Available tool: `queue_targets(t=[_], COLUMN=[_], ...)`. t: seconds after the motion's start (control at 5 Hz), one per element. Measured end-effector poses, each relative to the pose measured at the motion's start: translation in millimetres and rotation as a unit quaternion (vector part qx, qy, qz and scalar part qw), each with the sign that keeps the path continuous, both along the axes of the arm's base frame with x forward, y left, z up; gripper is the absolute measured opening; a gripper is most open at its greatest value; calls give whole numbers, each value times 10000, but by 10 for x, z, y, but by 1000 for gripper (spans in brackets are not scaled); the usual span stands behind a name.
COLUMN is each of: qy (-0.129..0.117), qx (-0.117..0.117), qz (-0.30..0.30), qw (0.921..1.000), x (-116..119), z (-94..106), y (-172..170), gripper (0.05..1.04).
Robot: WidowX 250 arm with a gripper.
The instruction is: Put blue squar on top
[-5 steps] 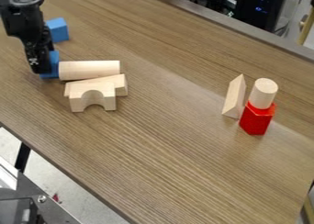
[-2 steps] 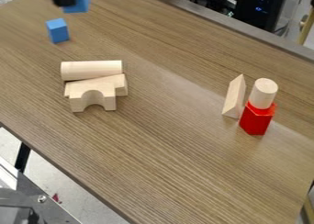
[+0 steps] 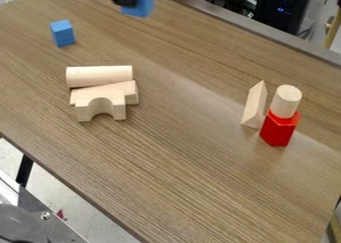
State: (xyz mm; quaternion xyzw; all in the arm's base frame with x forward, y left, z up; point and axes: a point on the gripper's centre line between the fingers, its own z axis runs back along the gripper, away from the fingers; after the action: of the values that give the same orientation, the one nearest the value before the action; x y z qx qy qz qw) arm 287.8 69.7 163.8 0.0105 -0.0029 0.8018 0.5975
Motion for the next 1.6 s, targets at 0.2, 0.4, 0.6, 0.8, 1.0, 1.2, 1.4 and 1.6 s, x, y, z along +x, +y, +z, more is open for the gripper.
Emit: queue_targets(t=[0.2,0.4,0.6,0.8,1.0,1.2,1.4,1.6], qy=[-112,-220,-235,-93,-110,-69,-36,27], qx=[35,-63,-243,-380,-192,-110,-47,-1], qz=[-409,-708,-912,-1035,-1223,-1313,-1363,-1403], qw=[9991,9972,9953,9939,9922,9913,9906,9901], x=[97,178,236,302,348,361,396,404], z=[46,146,185,35,-87,-187,-267,-358], y=[-275,-540,-736,-906,-1131,-1326,-1460,-1562], gripper=[570,570,570,570,570,570,569,569])
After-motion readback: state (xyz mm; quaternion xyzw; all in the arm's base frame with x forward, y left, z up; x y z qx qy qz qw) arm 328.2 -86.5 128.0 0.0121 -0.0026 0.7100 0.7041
